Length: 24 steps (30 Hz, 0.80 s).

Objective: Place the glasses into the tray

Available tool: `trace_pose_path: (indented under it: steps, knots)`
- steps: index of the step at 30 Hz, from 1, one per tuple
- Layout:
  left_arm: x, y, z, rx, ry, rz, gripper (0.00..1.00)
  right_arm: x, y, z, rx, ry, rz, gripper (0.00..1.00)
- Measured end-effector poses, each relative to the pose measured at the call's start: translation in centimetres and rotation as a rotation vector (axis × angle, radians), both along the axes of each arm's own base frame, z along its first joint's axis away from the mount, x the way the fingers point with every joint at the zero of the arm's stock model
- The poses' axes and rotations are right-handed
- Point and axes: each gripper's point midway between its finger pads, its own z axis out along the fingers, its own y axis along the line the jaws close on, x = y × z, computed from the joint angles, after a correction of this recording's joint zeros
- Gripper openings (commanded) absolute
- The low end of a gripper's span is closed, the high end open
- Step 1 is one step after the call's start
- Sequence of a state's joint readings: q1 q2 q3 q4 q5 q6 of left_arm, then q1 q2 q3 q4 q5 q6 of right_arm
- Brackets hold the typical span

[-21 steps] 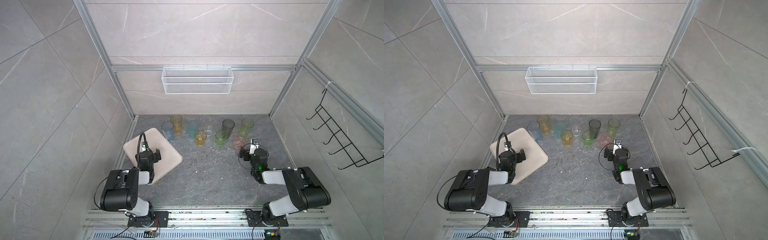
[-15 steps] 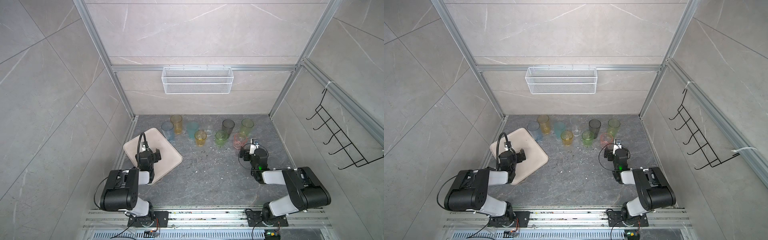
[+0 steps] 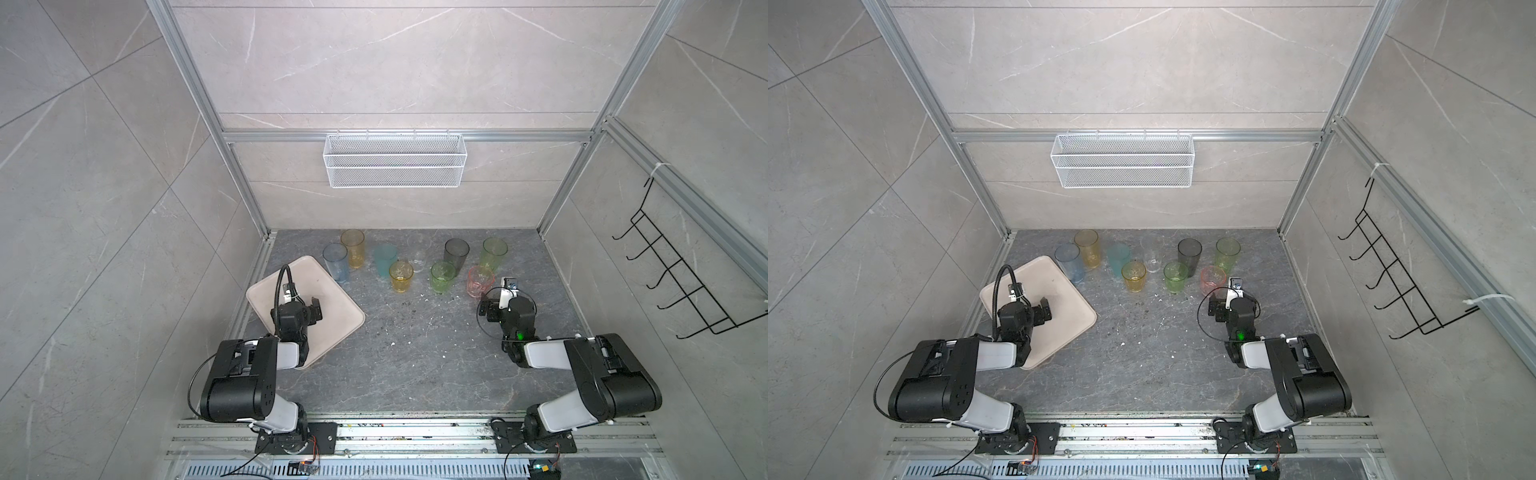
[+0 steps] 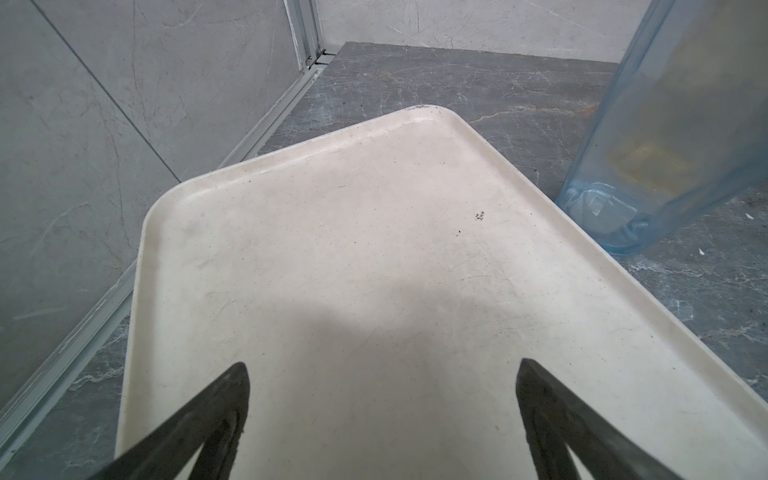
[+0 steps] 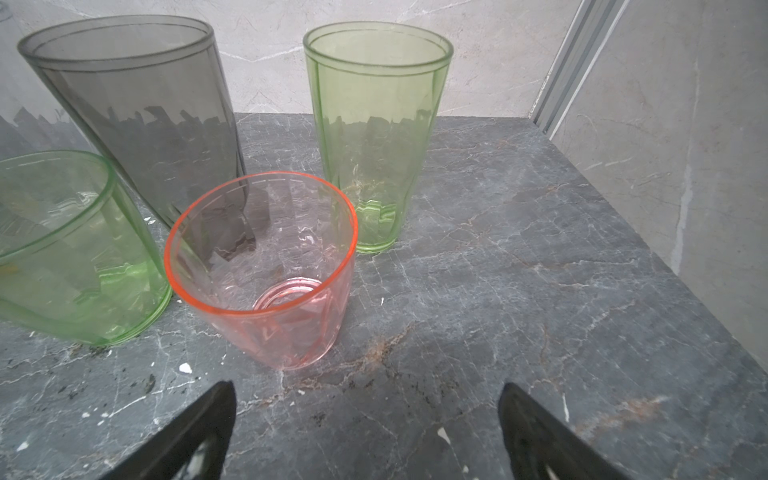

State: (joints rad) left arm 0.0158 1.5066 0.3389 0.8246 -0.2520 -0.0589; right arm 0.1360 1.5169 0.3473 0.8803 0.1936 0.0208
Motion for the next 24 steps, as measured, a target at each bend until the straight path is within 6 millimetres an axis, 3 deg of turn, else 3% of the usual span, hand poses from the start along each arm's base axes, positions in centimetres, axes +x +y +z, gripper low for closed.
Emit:
trace_pose_path:
  steps: [6,10,14,20,24]
  knots:
    - [-0.3,0.1,0.1,0.001,-0.009,0.003,1.0,0.0,0.0,0.1,0.0,-0.002,0.0,0.99]
    - [-1.4,0.2,1.1,0.015,-0.026,0.023,1.0,-0.4,-0.3,1.3,-0.003,-0.013,-0.015,0.99]
    - [-1.8,0.6,5.1,0.023,-0.089,0.075,1.0,-0.6,-0.9,4.0,0.001,-0.023,-0.051,1.0]
    - [-2.8,2.4,11.7,-0.109,-0.171,0.264,1.0,-0.6,-1.1,8.8,0.104,-0.025,-0.098,1.0]
    - [-3.8,2.7,13.5,-0.178,-0.153,0.326,1.0,-1.4,-1.0,11.5,0.2,0.013,-0.131,1.0]
